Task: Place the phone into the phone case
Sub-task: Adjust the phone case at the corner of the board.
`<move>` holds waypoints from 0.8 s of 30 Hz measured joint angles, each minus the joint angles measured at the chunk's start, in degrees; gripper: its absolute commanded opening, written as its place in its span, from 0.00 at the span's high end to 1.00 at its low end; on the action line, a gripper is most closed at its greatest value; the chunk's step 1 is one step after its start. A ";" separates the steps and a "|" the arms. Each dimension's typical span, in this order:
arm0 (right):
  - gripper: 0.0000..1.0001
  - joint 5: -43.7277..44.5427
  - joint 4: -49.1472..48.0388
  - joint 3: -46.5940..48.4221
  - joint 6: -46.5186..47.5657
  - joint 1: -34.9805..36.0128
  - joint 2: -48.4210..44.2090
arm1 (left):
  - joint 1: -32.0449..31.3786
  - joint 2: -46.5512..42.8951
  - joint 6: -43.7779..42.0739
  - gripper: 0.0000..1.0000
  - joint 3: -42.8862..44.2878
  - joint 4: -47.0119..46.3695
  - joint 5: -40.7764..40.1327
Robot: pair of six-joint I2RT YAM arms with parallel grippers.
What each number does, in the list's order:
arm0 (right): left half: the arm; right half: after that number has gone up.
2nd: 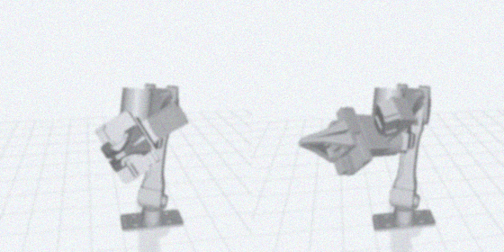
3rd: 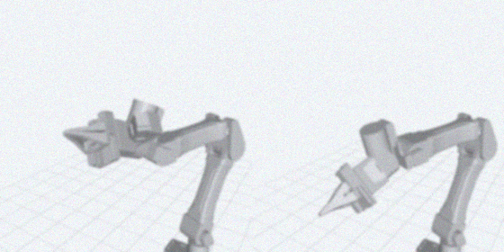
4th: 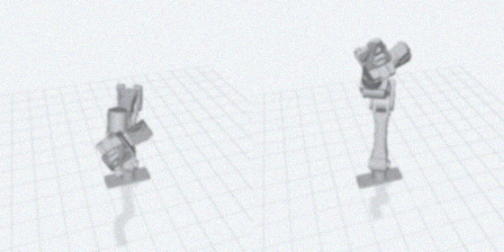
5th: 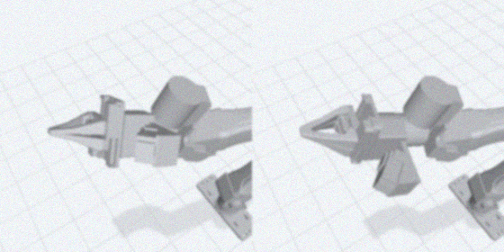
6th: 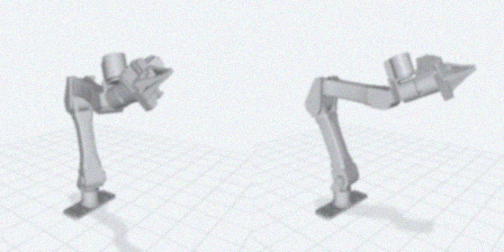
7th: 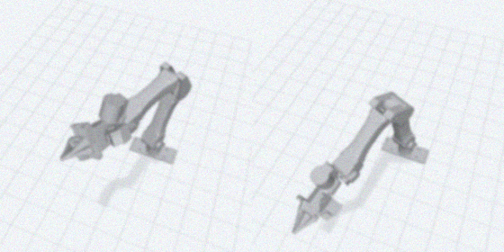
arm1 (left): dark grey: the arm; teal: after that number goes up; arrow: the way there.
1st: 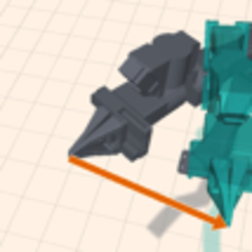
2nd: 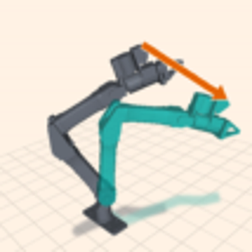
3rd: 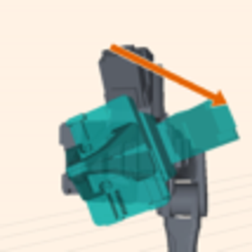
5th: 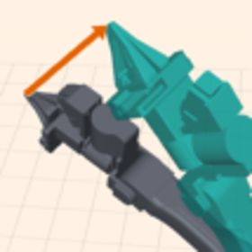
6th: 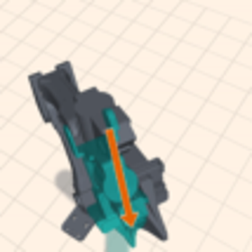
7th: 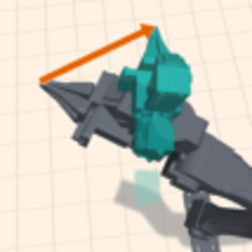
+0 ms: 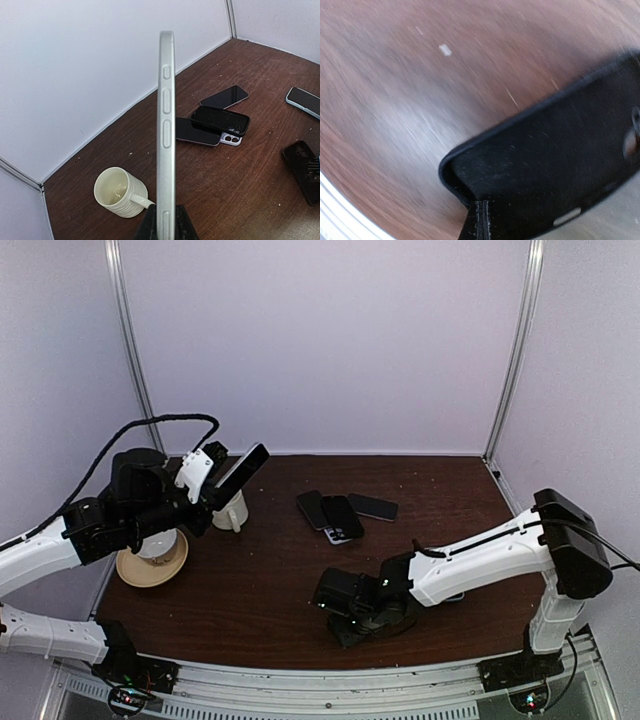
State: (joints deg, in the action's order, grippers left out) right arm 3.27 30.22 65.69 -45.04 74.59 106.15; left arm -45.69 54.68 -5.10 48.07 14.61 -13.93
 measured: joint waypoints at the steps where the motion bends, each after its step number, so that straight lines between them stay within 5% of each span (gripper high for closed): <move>1: 1.00 -0.02 1.09 -0.83 -0.24 0.02 -0.98 | 0.00 0.00 0.00 1.00 0.00 0.00 0.02; 17: 1.00 0.90 13.92 -3.32 4.31 0.31 -7.02 | 0.39 0.13 0.28 1.00 0.00 0.00 0.70; 24: 0.78 3.87 10.05 -1.49 9.33 0.46 -19.67 | 0.44 0.09 0.61 1.00 0.04 -0.02 3.34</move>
State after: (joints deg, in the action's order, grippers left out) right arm 7.14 40.27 64.20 -35.70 75.05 86.48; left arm -45.25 54.76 -4.49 48.12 14.59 -10.59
